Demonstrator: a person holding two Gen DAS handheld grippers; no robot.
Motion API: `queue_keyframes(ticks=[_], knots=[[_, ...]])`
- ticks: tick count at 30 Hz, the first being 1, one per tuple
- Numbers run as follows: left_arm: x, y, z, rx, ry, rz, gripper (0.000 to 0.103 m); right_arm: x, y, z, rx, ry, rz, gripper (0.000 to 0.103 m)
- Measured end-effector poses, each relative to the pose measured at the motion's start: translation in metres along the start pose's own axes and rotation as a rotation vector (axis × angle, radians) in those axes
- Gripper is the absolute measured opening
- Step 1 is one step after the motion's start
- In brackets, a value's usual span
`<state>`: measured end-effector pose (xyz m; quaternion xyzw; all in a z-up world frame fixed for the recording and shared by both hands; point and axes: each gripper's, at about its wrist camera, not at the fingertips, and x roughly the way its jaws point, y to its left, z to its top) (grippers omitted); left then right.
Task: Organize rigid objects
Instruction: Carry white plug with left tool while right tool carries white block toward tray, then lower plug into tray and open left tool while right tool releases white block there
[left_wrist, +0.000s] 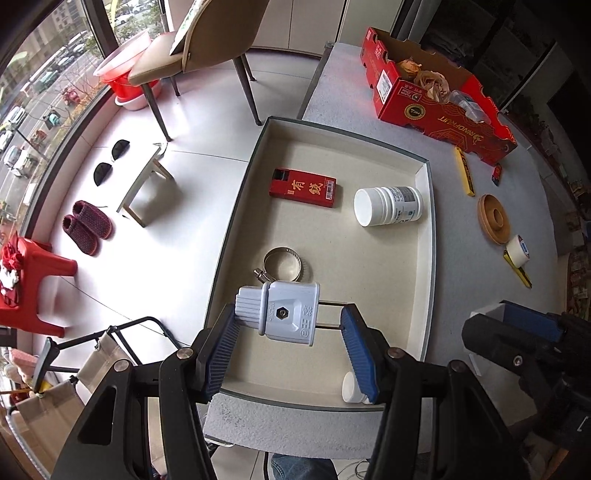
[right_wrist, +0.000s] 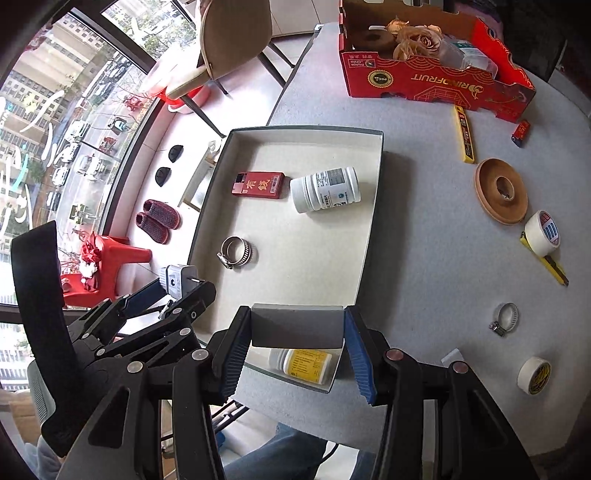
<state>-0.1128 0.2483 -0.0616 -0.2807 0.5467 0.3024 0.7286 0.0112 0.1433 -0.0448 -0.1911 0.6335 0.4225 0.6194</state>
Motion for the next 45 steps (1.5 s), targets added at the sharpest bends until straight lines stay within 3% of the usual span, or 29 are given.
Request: queue_keyframes(ticks=[16, 45], knots=[[0.016, -0.008, 0.005, 0.062, 0.026, -0.015, 0.060, 0.019, 0.000, 0.018, 0.022, 0.041, -0.040, 0.051], [0.039, -0.006, 0.021, 0.075, 0.072, -0.018, 0.060, 0.044, 0.009, 0.049, 0.007, 0.077, -0.057, 0.051]])
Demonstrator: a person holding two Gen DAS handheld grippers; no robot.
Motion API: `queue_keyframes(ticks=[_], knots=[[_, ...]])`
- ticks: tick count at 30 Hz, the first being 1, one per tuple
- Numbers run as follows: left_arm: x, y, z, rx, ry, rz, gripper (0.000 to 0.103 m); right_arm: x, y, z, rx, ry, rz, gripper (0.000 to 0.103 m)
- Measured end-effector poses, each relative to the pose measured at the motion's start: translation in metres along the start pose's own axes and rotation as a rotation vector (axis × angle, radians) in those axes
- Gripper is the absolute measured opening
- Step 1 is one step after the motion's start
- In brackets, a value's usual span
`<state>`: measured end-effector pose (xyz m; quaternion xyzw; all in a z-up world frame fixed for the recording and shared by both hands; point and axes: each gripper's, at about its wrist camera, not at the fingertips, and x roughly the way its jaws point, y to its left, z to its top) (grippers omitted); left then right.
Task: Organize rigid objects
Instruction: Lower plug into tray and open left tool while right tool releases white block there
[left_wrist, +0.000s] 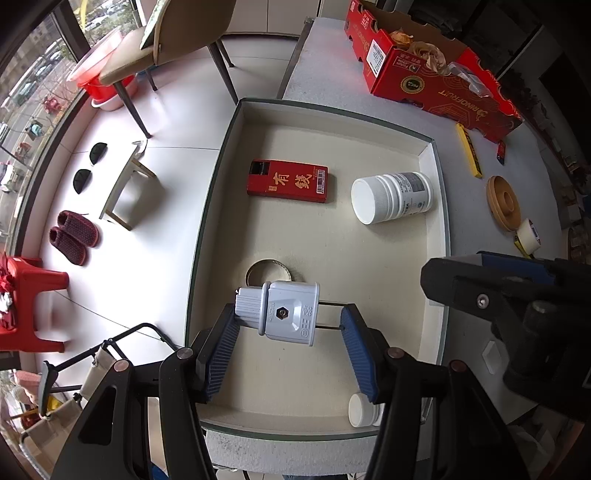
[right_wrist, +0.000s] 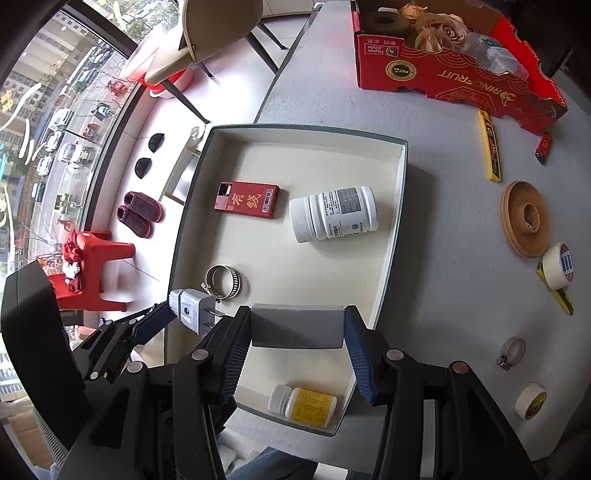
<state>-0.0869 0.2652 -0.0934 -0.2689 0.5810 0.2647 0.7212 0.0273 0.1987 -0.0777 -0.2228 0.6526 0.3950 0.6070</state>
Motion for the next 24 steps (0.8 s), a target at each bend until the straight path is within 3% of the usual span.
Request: queue_keyframes(ticks=[24], knots=[[0.022, -0.001, 0.015, 0.007, 0.035, 0.022, 0.060, 0.027, 0.001, 0.018, 0.025, 0.053, 0.000, 0.051]])
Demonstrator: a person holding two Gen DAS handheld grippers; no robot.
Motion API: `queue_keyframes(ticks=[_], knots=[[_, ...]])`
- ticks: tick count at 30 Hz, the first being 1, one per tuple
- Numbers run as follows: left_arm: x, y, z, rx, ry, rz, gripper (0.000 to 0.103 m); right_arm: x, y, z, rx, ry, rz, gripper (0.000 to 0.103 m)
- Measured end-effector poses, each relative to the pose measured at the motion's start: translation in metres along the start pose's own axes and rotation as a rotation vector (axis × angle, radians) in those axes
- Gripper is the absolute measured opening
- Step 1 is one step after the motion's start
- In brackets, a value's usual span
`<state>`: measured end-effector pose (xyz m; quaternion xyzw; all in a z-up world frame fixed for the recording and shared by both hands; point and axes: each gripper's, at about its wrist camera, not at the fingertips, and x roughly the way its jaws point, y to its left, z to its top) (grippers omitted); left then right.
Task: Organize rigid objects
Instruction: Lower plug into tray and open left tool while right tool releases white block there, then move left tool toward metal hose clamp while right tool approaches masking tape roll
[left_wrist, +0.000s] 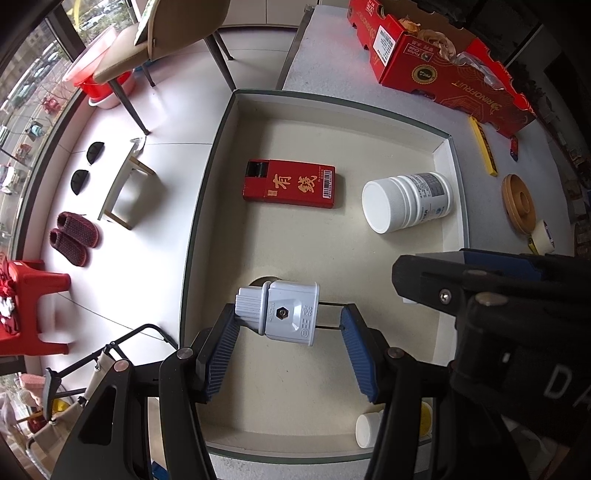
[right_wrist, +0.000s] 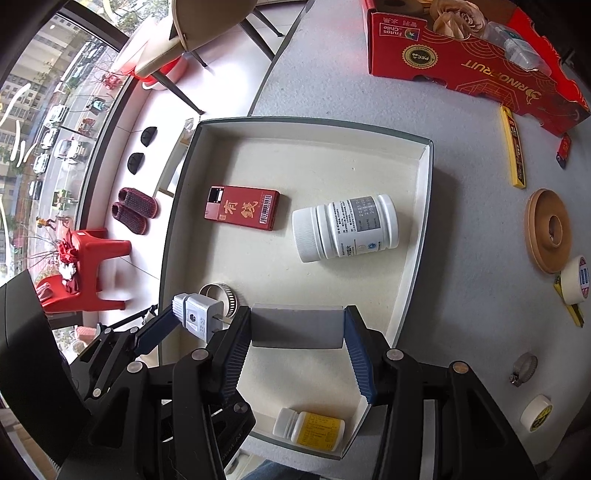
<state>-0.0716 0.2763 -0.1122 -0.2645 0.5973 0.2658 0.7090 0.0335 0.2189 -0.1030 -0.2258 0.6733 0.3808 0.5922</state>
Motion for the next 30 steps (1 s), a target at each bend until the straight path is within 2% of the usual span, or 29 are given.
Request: queue_keyframes(ticks=[12, 13, 15, 16, 17, 18, 22, 24, 30], knots=[[0.002, 0.004, 0.001, -0.009, 0.001, -0.018, 0.061, 0.008, 0.003, 0.008, -0.025, 0.022, -0.004, 0.051], [0.002, 0.004, 0.001, -0.009, 0.001, -0.018, 0.064, 0.009, 0.003, 0.008, -0.028, 0.027, -0.003, 0.051], [0.000, 0.005, 0.001, -0.013, -0.011, -0.003, 0.076, 0.010, 0.001, 0.008, -0.025, 0.030, -0.004, 0.052], [-0.002, 0.005, 0.001, -0.020, -0.020, 0.001, 0.082, 0.011, 0.000, 0.008, -0.018, 0.032, -0.002, 0.060], [-0.003, 0.006, 0.001, -0.025, -0.022, -0.003, 0.082, 0.010, -0.002, 0.008, -0.010, 0.030, -0.006, 0.069], [-0.003, 0.007, 0.001, -0.027, -0.016, -0.010, 0.083, 0.007, -0.004, 0.007, -0.003, 0.018, -0.013, 0.085], [0.000, 0.006, -0.001, -0.041, 0.018, -0.021, 0.092, -0.005, -0.013, 0.004, 0.010, -0.006, -0.020, 0.086], [-0.002, 0.005, -0.002, -0.048, 0.018, -0.019, 0.101, -0.011, -0.019, 0.000, 0.022, -0.008, -0.018, 0.086], [-0.009, -0.005, -0.005, -0.032, 0.012, -0.022, 0.103, -0.028, -0.047, -0.020, 0.096, -0.019, 0.008, 0.086]])
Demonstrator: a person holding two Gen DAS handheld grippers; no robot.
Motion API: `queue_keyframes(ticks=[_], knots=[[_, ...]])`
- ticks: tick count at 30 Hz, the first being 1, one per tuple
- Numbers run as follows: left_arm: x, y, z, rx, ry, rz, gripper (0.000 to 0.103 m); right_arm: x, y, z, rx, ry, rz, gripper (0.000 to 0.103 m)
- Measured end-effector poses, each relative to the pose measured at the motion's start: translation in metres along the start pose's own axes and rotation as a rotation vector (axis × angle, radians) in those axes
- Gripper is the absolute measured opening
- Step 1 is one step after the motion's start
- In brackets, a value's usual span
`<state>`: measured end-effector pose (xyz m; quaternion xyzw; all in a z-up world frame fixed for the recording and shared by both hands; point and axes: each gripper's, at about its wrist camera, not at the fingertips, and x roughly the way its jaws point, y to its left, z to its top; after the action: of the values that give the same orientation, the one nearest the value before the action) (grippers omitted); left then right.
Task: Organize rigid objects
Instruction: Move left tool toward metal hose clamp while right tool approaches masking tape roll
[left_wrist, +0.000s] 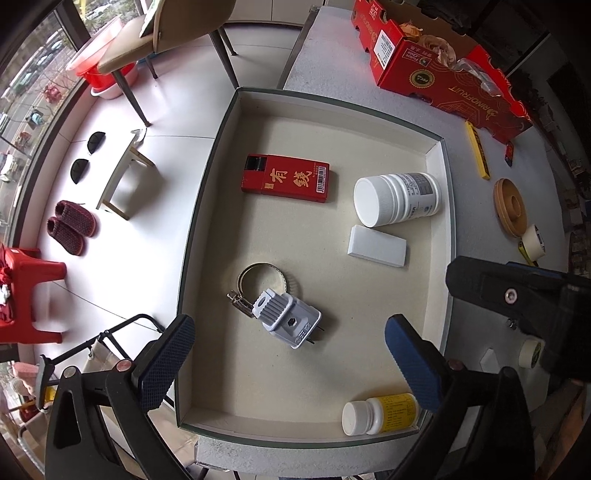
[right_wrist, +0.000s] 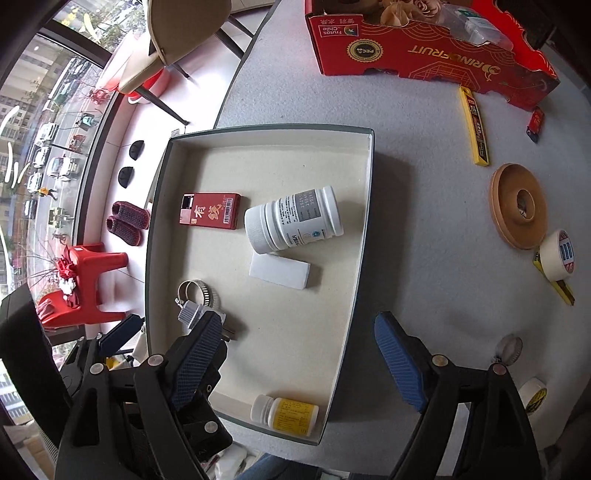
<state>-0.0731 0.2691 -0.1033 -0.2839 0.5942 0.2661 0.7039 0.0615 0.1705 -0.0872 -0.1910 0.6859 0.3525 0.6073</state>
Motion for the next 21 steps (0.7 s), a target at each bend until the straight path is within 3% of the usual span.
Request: queue_keyframes(ticks=[9, 21], knots=[[-0.015, -0.047, -0.008, 0.132, 0.014, -0.026, 0.103, -0.027, -0.073, -0.064, 0.142, -0.049, 0.002, 0.086], [-0.002, -0.195, -0.026, 0.447, 0.083, -0.062, 0.103, -0.043, -0.222, -0.165, 0.504, -0.071, -0.068, 0.086]])
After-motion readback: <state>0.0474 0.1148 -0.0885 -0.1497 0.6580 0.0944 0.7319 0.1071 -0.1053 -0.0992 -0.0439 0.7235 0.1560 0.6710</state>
